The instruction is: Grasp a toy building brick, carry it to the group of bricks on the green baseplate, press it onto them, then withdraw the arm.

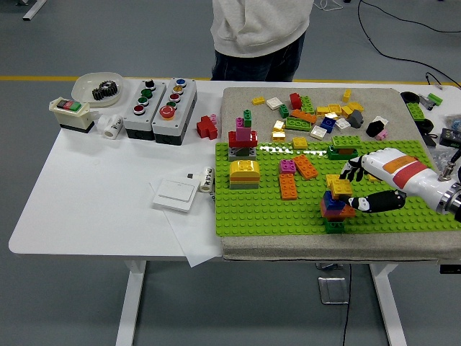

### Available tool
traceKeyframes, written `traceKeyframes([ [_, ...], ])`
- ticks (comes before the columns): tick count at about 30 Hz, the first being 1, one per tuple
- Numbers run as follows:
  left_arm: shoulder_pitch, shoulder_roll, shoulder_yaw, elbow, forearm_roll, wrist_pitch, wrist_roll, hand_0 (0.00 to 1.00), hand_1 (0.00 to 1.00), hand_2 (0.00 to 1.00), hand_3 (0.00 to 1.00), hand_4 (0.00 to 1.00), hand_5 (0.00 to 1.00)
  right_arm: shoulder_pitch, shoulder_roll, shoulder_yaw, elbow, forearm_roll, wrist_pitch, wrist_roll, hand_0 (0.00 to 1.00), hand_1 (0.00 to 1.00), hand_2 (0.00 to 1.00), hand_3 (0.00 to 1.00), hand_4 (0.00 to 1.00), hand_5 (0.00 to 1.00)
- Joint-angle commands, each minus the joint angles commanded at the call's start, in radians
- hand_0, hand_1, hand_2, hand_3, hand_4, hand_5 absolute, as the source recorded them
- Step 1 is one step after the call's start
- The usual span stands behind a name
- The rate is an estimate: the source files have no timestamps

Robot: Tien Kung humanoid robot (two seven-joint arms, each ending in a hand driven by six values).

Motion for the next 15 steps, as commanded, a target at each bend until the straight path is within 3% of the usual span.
traceKeyframes([
  [15, -0.003, 0.001, 0.002, -0.001, -0.004, -0.001, -0.001, 0.74, 0.725, 0.723, 0.589, 0.638, 0.662, -0.003, 0.004, -0.001, 0.009, -0.008, 0.0, 0.0, 0.5, 0.475, 0.52, 0.503, 0.702, 0.449],
])
